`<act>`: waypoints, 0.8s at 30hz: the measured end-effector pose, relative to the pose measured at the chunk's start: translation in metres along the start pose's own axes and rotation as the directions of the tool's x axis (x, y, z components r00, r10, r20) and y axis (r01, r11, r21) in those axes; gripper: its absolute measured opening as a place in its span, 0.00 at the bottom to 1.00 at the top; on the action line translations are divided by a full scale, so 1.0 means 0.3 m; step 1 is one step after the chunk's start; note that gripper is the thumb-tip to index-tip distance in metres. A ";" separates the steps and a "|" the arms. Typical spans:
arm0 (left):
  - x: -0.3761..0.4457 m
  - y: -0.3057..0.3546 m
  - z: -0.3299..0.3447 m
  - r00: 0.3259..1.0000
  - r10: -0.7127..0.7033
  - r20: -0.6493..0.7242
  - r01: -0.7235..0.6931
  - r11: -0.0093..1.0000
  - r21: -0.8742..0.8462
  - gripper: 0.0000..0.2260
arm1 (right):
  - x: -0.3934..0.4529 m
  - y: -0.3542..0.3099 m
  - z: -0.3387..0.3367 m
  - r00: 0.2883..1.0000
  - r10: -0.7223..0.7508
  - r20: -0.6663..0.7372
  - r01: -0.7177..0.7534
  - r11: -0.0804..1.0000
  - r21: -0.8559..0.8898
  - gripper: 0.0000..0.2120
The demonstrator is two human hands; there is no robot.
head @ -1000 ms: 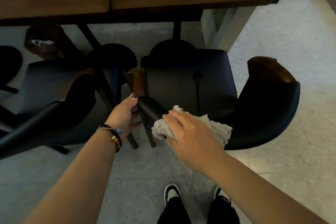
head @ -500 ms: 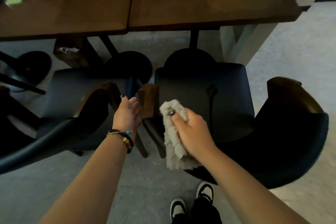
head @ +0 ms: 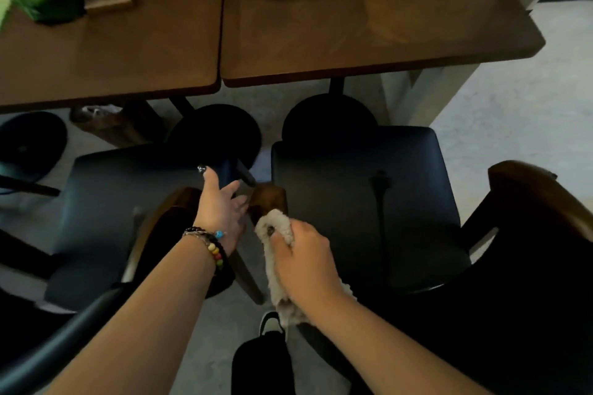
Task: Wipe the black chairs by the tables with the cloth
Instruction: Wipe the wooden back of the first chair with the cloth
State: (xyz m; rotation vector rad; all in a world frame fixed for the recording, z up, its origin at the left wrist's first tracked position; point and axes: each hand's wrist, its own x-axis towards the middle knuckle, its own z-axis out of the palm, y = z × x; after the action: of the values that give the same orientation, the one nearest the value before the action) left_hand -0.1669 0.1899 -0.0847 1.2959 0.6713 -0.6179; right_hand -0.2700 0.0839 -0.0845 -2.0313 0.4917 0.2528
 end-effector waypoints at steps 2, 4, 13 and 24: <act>0.027 0.026 -0.034 0.999 -0.027 0.035 0.022 0.989 0.147 0.37 | 0.085 -0.016 0.021 0.990 0.114 -0.084 -0.107 0.991 0.083 0.11; 0.051 0.040 -0.057 0.994 -0.054 0.091 0.031 0.969 0.244 0.37 | 0.178 -0.028 0.046 0.968 0.211 -0.135 -0.192 0.972 0.139 0.11; 0.188 0.070 -0.216 0.925 -0.221 0.311 0.141 0.956 0.259 0.35 | 0.281 -0.033 0.119 0.986 0.164 -0.033 -0.166 0.985 -0.057 0.23; 0.207 0.056 -0.224 0.887 -0.280 0.367 0.199 0.949 0.243 0.31 | 0.419 -0.115 0.165 0.988 0.054 0.144 0.041 0.807 -0.589 0.19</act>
State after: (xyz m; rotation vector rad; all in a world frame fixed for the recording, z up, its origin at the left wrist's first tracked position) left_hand -0.1200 0.2566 -0.1295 1.2262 0.4397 -1.1451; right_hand -0.1409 0.1123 -0.1287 -2.5915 0.3436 0.6296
